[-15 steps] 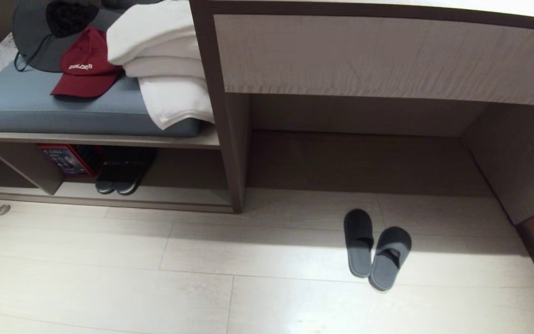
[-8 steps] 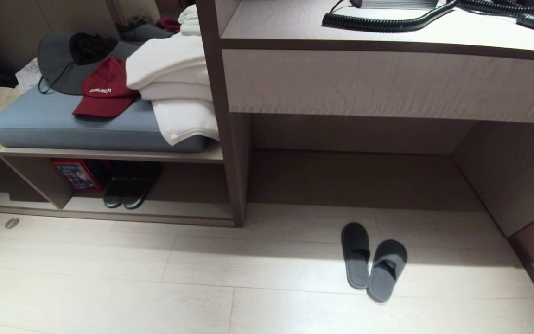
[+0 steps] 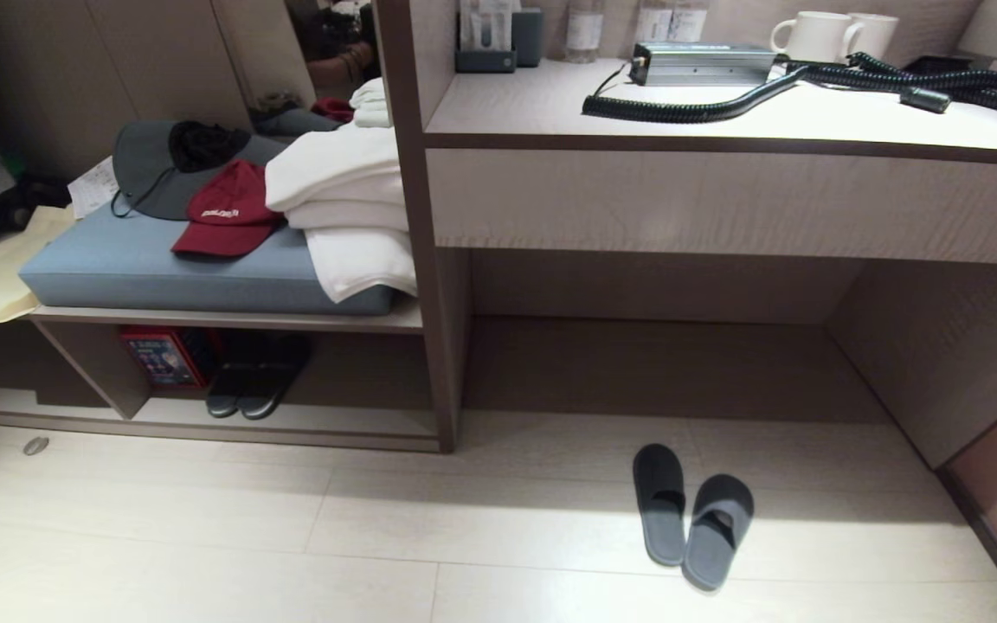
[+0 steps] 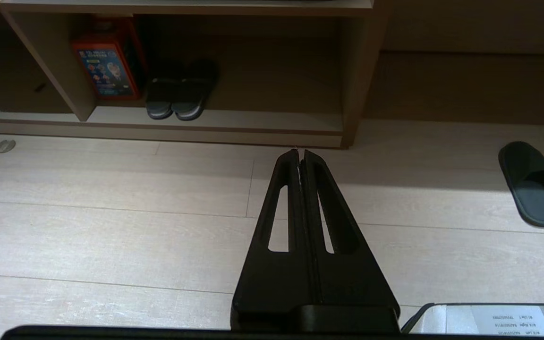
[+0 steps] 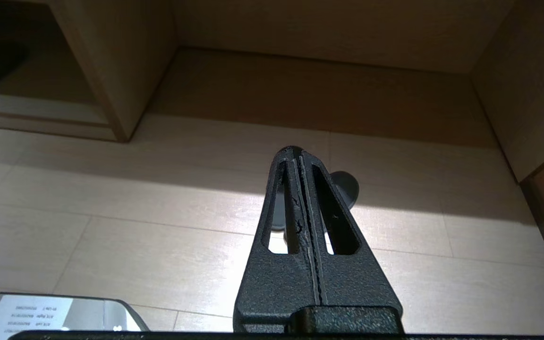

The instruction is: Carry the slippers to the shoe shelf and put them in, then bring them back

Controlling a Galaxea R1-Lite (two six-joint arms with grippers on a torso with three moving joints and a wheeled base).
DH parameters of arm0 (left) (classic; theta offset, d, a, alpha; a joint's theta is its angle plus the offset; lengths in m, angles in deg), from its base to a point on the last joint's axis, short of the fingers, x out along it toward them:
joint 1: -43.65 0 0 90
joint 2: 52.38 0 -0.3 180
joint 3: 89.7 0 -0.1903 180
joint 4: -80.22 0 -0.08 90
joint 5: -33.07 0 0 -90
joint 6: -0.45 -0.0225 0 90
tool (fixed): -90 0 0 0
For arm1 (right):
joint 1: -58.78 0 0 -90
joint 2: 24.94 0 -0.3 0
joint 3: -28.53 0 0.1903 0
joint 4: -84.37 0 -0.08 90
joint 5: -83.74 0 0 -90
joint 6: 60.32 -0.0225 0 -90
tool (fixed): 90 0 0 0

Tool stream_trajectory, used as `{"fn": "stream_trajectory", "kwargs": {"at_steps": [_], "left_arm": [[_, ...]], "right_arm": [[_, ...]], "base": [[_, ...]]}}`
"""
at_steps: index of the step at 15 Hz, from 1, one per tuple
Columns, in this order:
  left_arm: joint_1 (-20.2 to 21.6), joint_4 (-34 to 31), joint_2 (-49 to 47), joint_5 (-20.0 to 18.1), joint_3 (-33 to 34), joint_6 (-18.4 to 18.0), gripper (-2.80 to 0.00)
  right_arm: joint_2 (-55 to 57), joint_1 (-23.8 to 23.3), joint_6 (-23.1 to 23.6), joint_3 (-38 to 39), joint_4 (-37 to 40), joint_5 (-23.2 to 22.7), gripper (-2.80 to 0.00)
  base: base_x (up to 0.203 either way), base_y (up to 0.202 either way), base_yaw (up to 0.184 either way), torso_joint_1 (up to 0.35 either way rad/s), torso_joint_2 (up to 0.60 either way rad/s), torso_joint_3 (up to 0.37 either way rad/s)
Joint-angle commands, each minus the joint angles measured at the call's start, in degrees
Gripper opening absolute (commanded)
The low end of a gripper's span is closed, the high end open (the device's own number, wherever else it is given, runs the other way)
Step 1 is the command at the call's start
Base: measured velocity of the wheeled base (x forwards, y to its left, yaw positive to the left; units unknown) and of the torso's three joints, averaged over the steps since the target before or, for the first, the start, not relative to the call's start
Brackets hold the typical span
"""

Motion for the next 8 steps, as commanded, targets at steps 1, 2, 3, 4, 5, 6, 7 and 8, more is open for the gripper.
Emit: {"fn": "stream_trajectory", "kwargs": {"at_steps": [1,2,3,4,5,6,7,8], "left_arm": [[0.0,0.0,-0.1,0.0,0.1,0.0,-2.80],[0.0,0.0,0.0,0.0,0.1,0.0,-2.80],[0.0,0.0,0.0,0.0,0.1,0.0,-2.80],[0.0,0.0,0.0,0.0,0.1,0.0,-2.80],[0.0,0.0,0.0,0.0,0.1,0.0,-2.80],[0.0,0.0,0.0,0.1,0.1,0.0,-2.80],[0.0,0.0,0.0,0.0,0.1,0.0,-2.80],[0.0,0.0,0.0,0.0,0.1,0.0,-2.80]], "right_arm": [[-0.1,0.0,0.0,0.1,0.1,0.0,-2.80],[-0.1,0.0,0.0,0.1,0.1,0.0,-2.80],[-0.1,0.0,0.0,0.1,0.1,0.0,-2.80],[-0.1,0.0,0.0,0.1,0.1,0.0,-2.80],[-0.1,0.0,0.0,0.1,0.0,0.0,-2.80],[-0.1,0.0,0.0,0.1,0.0,0.0,-2.80],[-0.1,0.0,0.0,0.1,0.1,0.0,-2.80],[-0.1,0.1,0.0,0.1,0.0,0.0,-2.80]], "base": [[0.000,0.000,0.000,0.002,0.00,0.203],[0.000,0.000,0.000,-0.002,0.00,0.202],[0.000,0.000,0.000,-0.001,0.01,0.207],[0.000,0.000,0.000,0.001,-0.01,0.207],[0.000,0.000,0.000,0.001,0.00,0.196],[0.000,0.000,0.000,0.002,0.00,0.200],[0.000,0.000,0.000,0.002,0.00,0.198],[0.000,0.000,0.000,0.006,0.00,0.202]]}}
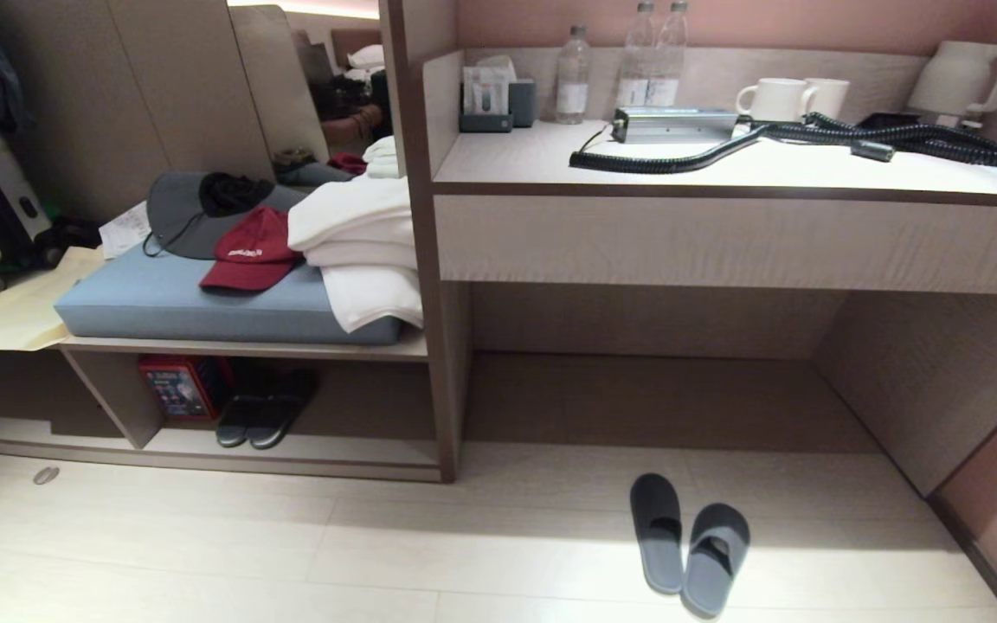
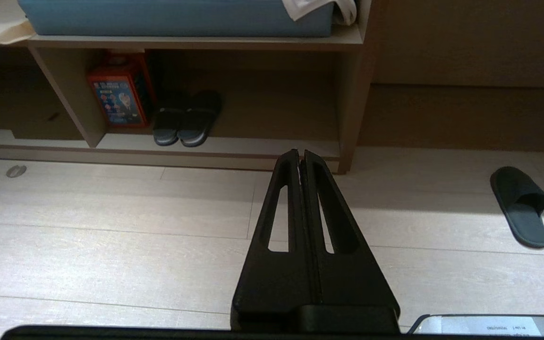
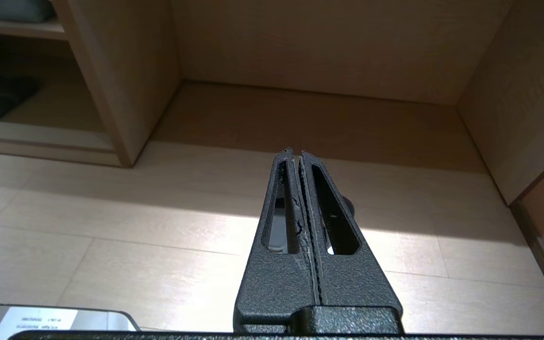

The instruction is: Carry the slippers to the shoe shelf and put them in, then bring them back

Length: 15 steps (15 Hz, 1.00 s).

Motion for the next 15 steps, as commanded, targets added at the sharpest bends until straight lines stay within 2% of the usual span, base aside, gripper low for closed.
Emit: {"fn": "stream_trajectory", "kwargs": {"at_steps": [1,5,10,15], "left_arm": [[0.0,0.0,0.0,0.0,0.1,0.0,-2.80],[0.0,0.0,0.0,-0.1,0.1,-0.3,-2.80],[0.0,0.0,0.0,-0.1,0.1,-0.2,-2.80],[0.0,0.0,0.0,-0.1,0.1,-0.2,-2.80]], "right_arm": [[-0.1,0.0,0.0,0.1,0.0,-0.1,-2.80],[-0.1,0.0,0.0,0.1,0.0,-0.1,-2.80],[-0.1,0.0,0.0,0.1,0.0,-0.1,-2.80],[-0.1,0.0,0.0,0.1,0.0,-0.1,-2.80]], "base": [[0.000,0.000,0.000,0.003,0.01,0.215],[0.000,0.000,0.000,0.002,0.00,0.184],[0.000,0.011,0.001,0.000,0.00,0.031],[0.000,0.157,0.001,0.000,0.00,0.005]]}}
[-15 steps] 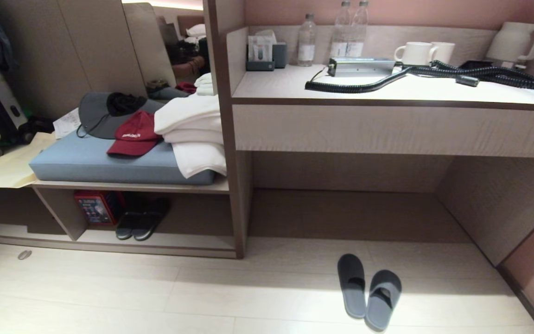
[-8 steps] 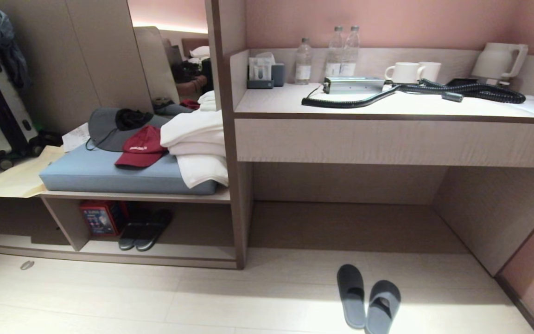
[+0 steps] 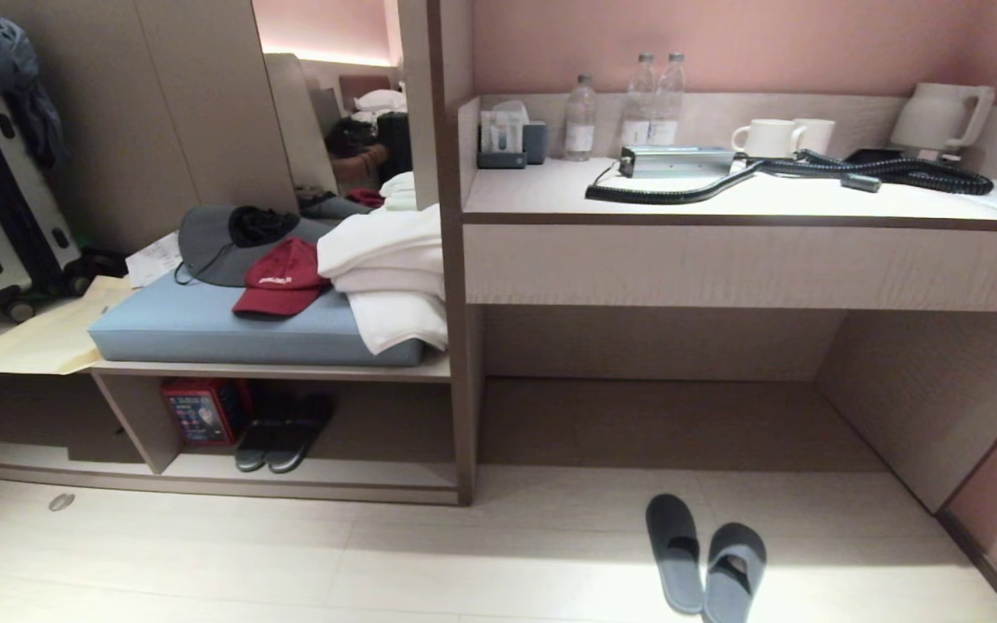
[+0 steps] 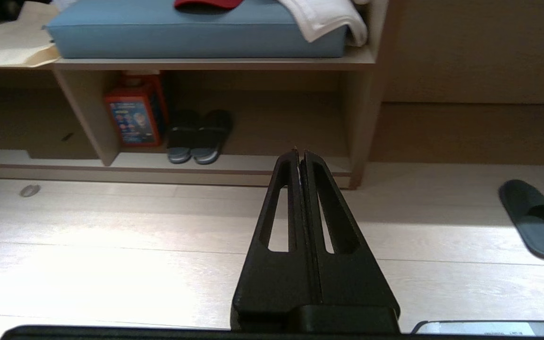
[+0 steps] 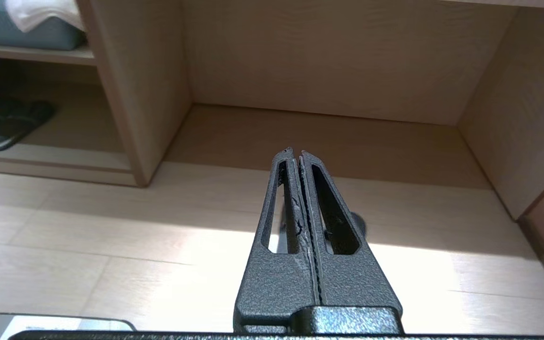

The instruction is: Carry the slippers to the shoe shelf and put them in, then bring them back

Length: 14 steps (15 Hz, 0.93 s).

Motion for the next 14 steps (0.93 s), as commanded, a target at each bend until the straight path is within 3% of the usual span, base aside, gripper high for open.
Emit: {"fn": "stream_trajectory", "kwargs": {"at_steps": [1,14], "left_arm": [[0.0,0.0,0.0,0.0,0.1,0.0,-2.80],[0.0,0.0,0.0,0.0,0.1,0.0,-2.80]], "right_arm": [[-0.1,0.0,0.0,0.1,0.0,0.0,-2.80],[-0.1,0.0,0.0,0.1,-0.1,0.0,-2.80]], "base": [[0.000,0.193,-0.002,0.007,0.01,0.007],[0.000,0.193,-0.001,0.002,0.00,0.004]]}}
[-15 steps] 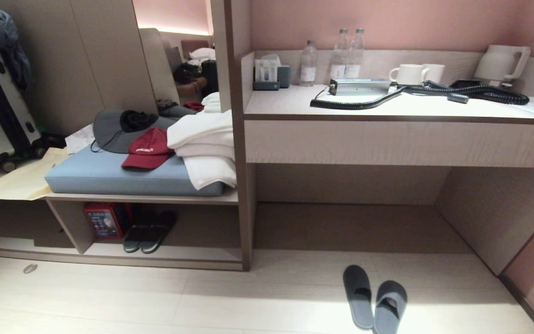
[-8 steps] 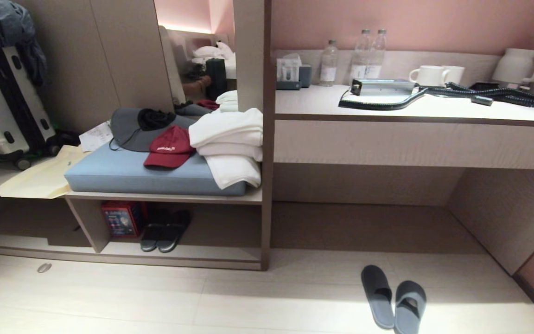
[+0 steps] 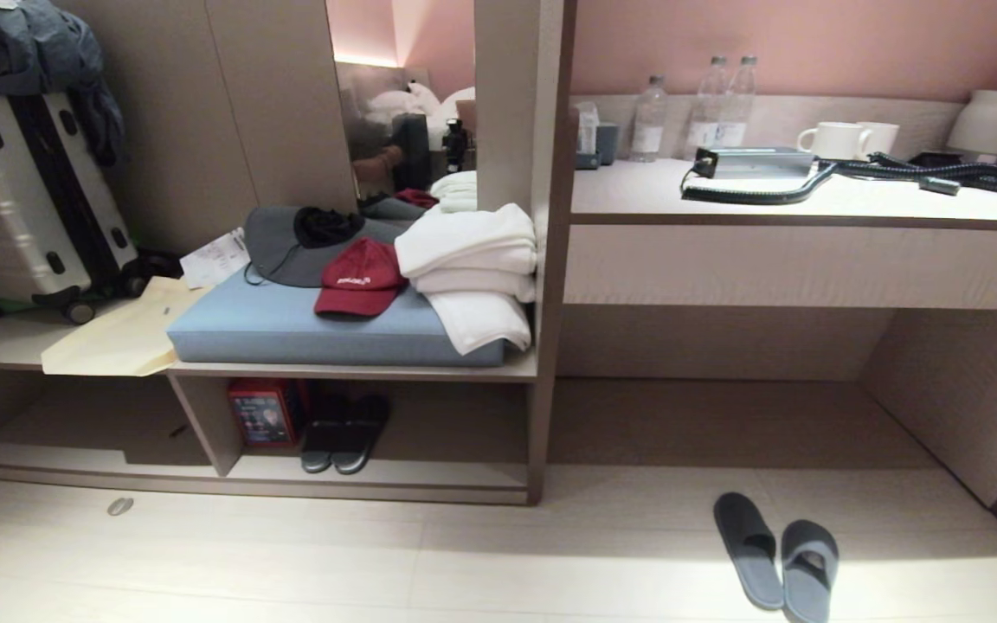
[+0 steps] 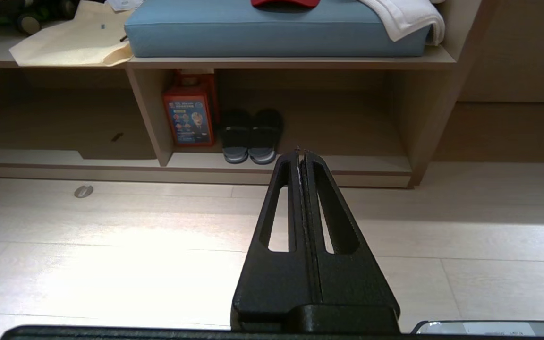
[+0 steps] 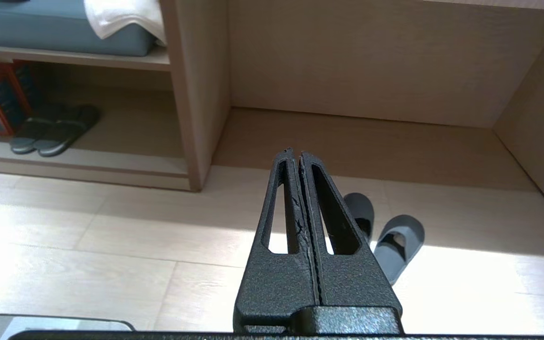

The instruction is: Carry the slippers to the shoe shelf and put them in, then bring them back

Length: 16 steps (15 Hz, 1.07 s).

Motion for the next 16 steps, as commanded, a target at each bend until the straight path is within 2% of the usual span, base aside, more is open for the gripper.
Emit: {"fn": "stream_trajectory", "kwargs": {"at_steps": [1,11,16], "left_arm": [[0.0,0.0,0.0,0.0,0.1,0.0,-2.80],[0.0,0.0,0.0,0.0,0.1,-0.2,-2.80],[0.0,0.0,0.0,0.0,0.1,0.0,-2.80]], "right_arm": [[-0.1,0.0,0.0,0.1,0.0,0.0,-2.80],[0.0,0.0,0.0,0.1,0.0,0.0,-2.80],[-0.1,0.0,0.0,0.1,0.1,0.0,-2.80]], "base": [[0.000,0.195,-0.003,-0.002,0.00,0.002],[0.000,0.194,-0.003,0.002,0.00,0.002],[0.000,0.039,-0.001,0.002,0.00,0.001]]}}
